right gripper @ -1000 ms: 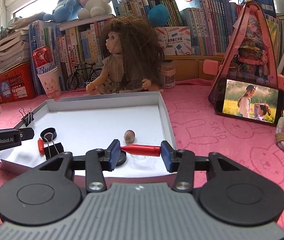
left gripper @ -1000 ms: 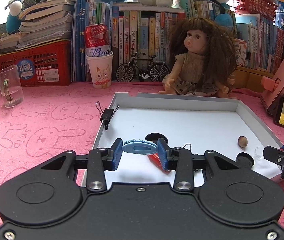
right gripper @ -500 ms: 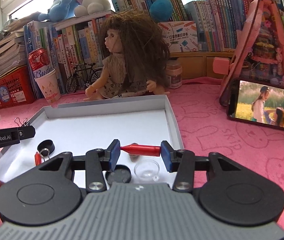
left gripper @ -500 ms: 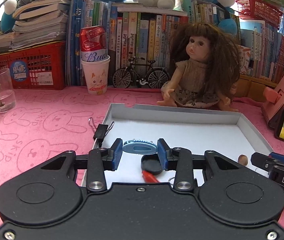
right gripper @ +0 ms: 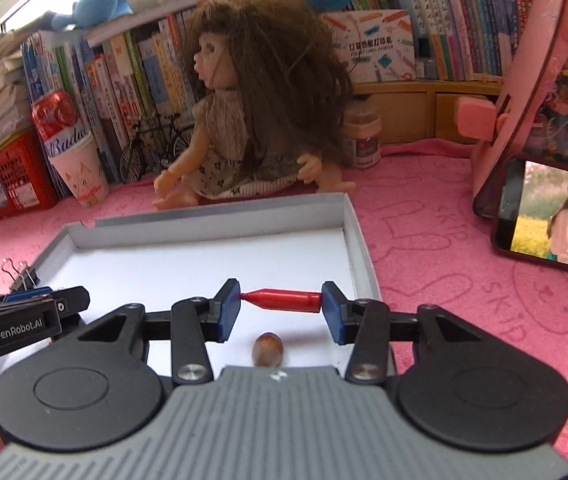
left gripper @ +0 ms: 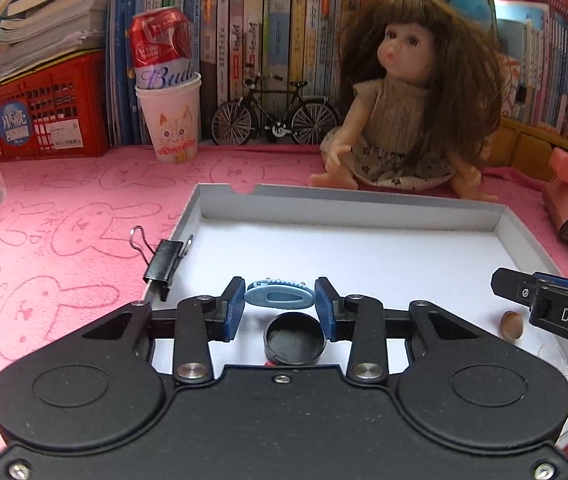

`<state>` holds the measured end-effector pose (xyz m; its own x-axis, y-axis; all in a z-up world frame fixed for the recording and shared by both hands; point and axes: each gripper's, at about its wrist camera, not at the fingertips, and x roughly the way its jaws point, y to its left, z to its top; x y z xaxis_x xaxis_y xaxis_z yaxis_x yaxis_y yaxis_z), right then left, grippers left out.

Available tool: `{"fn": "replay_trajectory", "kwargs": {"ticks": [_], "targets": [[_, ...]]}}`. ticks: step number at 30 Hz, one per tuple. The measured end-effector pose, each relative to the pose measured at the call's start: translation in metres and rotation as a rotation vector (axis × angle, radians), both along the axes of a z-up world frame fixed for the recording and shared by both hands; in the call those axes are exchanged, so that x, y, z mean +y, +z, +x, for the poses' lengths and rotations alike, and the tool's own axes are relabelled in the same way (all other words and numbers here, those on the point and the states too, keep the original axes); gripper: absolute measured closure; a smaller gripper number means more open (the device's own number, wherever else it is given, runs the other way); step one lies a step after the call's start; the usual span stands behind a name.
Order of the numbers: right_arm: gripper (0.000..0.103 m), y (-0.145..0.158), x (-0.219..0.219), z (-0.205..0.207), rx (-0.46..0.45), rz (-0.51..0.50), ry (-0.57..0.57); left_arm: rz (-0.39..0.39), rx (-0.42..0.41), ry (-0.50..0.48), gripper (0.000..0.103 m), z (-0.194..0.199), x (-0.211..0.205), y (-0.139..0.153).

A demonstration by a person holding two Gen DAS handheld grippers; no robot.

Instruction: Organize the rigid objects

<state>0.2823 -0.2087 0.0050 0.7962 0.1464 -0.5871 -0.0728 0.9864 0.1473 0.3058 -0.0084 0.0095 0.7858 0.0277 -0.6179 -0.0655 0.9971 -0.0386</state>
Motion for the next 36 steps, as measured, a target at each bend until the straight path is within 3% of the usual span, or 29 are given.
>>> {"fn": "replay_trajectory", "kwargs": {"ticks": [6,20,23,24,30,36], "targets": [[0.054,-0.005,0.004,0.004,0.012,-0.015,0.009,0.034,0.017,-0.005,0.067,0.007,-0.006,-0.008],[0.051,-0.007,0.017,0.011,0.074,-0.129,0.037,0.031,0.024,-0.017,0.065,0.009,-0.005,-0.007],[0.049,-0.006,0.018,0.011,0.078,-0.13,0.036,0.033,0.028,-0.025,0.06,0.008,-0.006,-0.007],[0.041,-0.006,0.017,0.01,0.075,-0.123,0.034,0.033,0.028,-0.027,0.058,0.007,-0.006,-0.006],[0.026,0.001,0.013,0.002,0.032,-0.072,0.023,0.034,0.01,-0.037,0.04,-0.004,-0.008,0.0],[0.019,0.016,0.017,-0.014,-0.011,-0.096,0.034,0.036,-0.03,-0.063,0.029,-0.023,-0.011,0.015]]}}
